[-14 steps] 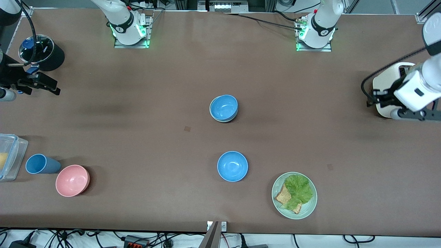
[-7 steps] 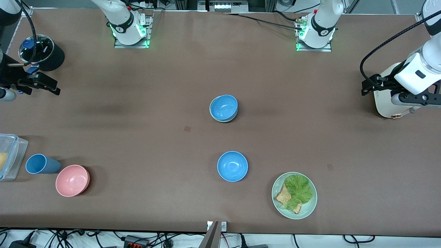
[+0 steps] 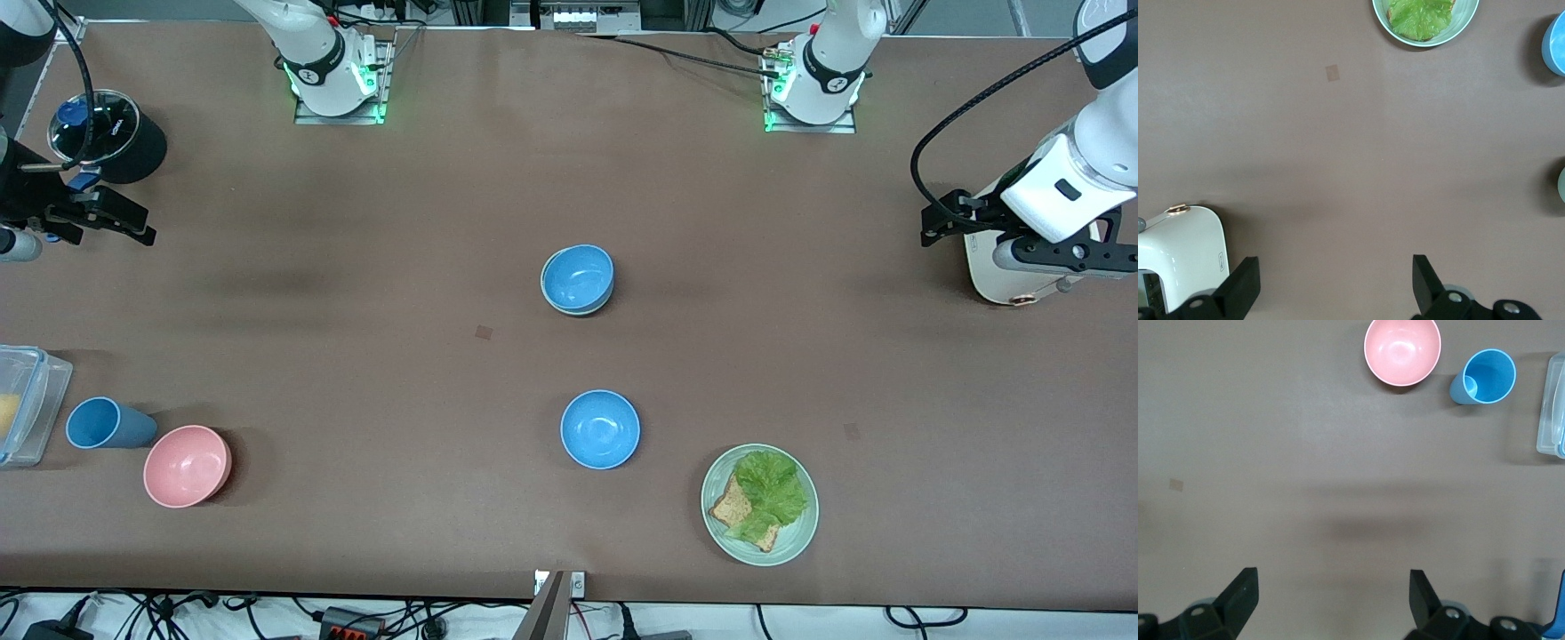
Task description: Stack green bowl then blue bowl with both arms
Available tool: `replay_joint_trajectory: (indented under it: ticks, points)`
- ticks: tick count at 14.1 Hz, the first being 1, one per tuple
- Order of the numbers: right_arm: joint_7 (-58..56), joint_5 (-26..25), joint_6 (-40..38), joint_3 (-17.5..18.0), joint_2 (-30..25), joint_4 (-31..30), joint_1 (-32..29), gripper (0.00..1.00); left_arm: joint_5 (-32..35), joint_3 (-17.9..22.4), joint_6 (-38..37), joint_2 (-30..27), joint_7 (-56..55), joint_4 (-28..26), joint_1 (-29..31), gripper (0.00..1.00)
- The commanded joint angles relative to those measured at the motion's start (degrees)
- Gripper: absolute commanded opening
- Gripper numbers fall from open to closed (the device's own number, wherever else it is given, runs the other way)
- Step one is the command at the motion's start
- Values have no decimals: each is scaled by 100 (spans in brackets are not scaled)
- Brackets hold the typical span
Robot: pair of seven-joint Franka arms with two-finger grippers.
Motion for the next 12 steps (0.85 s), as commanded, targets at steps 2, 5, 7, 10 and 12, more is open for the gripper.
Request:
replay_joint_trajectory:
  ticks: [2,5,7,10,12]
  points:
    - [-69,-79,62,37,-148,-155,-28,100,-252,4,-76,109,-29,190,38,100]
    - [-78,-79,62,37,-148,-155,-28,100,-252,13,-110,267,-64,392,47,100]
    - [-78,-79,62,37,-148,-155,-28,100,-244,13,-119,268,-152,392,38,100]
    - [-78,-79,62,37,-157,-155,-28,100,-244,13,-286,276,-337,392,65,100]
    - [-78,-79,62,37,-157,-155,-28,100,-244,22,-304,276,-337,384,82,100]
